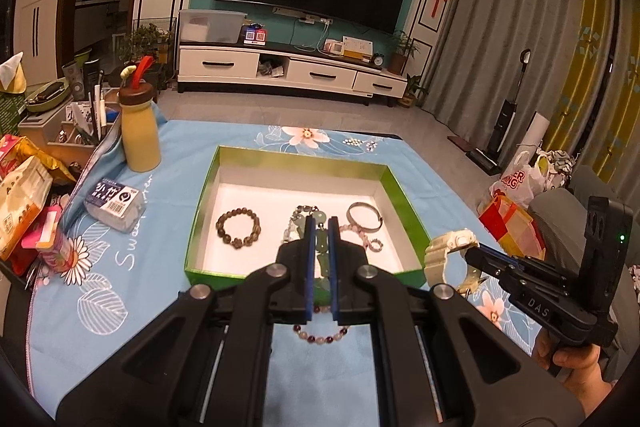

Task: Organize jewelry
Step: 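Carry the jade bracelet and white watch into the green box and open both grippers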

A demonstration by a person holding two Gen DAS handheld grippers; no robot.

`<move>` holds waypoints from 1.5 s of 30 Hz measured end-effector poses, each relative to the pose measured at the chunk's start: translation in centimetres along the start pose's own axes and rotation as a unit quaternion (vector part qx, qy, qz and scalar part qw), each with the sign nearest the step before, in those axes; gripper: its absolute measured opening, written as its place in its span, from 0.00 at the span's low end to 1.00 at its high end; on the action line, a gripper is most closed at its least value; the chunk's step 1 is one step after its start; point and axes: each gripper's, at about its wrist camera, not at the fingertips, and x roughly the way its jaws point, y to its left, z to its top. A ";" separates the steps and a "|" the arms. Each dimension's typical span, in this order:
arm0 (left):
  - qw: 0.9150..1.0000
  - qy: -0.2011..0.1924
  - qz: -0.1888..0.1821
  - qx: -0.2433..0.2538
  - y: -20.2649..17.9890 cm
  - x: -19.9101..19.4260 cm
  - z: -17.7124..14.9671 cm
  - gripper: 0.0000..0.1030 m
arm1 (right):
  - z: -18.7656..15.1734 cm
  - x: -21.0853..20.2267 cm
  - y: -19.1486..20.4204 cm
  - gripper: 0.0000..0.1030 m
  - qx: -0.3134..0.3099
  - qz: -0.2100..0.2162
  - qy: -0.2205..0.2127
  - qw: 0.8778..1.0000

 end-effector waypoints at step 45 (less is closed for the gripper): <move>0.990 0.141 0.024 0.003 2.2 16.5 0.8 0.05 | 6.7 14.4 -0.4 0.07 -0.009 -0.028 0.086 0.996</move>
